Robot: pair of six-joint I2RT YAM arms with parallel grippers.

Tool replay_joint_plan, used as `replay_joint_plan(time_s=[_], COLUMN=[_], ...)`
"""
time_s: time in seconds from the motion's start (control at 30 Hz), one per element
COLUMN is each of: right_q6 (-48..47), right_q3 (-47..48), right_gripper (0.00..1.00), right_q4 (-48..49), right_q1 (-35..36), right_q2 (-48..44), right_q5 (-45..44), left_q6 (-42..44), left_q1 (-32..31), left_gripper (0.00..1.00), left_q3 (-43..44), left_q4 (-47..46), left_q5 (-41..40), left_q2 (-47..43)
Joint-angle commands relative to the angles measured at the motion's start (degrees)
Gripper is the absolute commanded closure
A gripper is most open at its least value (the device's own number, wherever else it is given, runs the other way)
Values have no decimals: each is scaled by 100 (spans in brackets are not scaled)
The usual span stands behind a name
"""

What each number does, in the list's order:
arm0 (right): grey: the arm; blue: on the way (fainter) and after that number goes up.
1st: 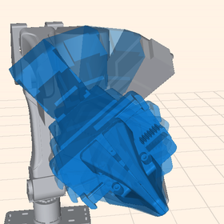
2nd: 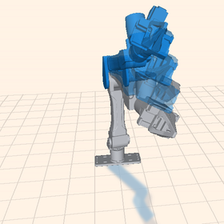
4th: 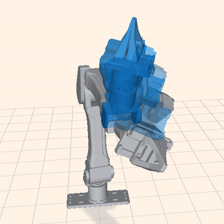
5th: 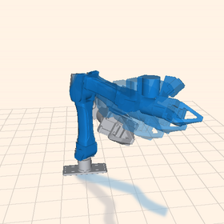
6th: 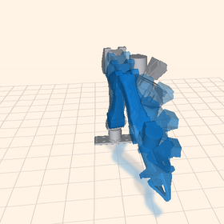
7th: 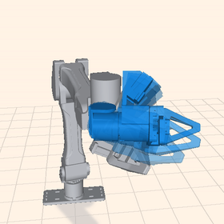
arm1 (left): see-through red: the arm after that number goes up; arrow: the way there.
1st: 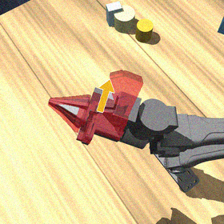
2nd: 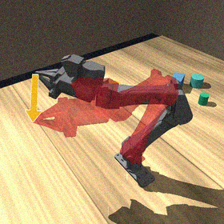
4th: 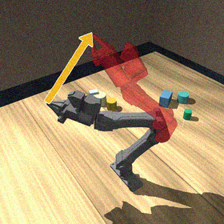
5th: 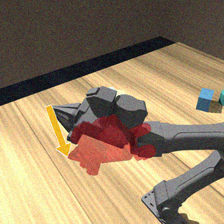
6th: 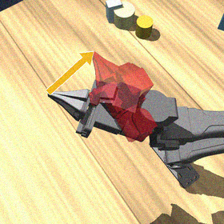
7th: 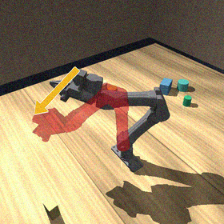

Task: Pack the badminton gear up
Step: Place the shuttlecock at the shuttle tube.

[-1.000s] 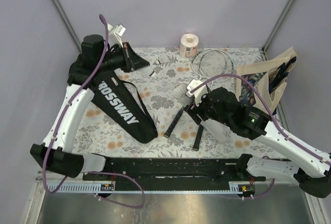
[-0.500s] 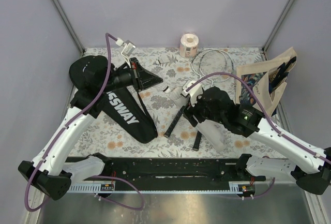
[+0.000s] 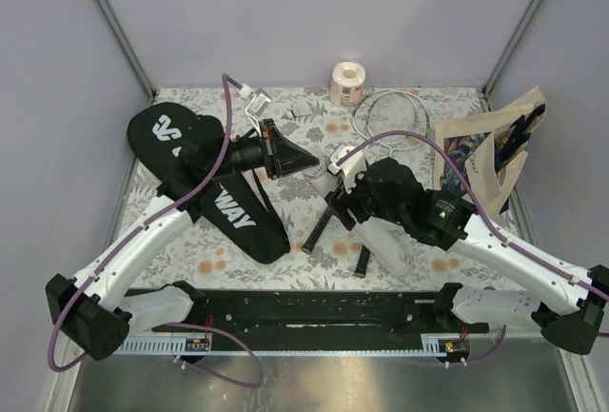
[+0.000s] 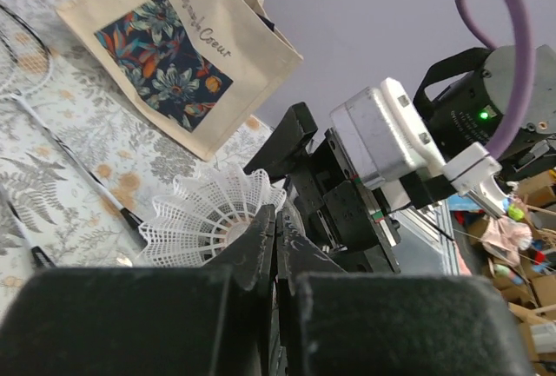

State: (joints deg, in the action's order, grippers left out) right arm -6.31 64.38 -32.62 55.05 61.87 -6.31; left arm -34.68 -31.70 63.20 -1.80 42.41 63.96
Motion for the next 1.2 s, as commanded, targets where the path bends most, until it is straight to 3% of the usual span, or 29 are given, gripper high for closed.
replay_joint_plan(time_s=[0.0,0.2,0.47,0.63,0.9,1.03,1.17], right_q6=[24,24,-81,-108,-152,-143,-143], right_q3=[-4,-153,-242,-347,-514,-593,-620], right_gripper=[57,58,58,58,58,58,58], right_q4=[502,695,836,907,898,898,898], right_q1=[-29,-29,-29,-29,-29,-29,-29], right_q2=[-17,-104,-157,-263,-368,-412,-465], right_q5=[24,-11,15,42,-37,-64,-46], left_q6=[-347,-232,-373,-163,84,101,311], left_q1=[-178,-310,-503,-512,-503,-503,-495], left_gripper=[100,100,92,66,37,31,34], left_q3=[-220,-475,-458,-335,245,587,957], left_q4=[-848,-663,-559,-32,909,1330,1954], left_q5=[206,39,153,-154,-804,-1155,-1848], left_q2=[99,99,389,240,-94,-183,-148])
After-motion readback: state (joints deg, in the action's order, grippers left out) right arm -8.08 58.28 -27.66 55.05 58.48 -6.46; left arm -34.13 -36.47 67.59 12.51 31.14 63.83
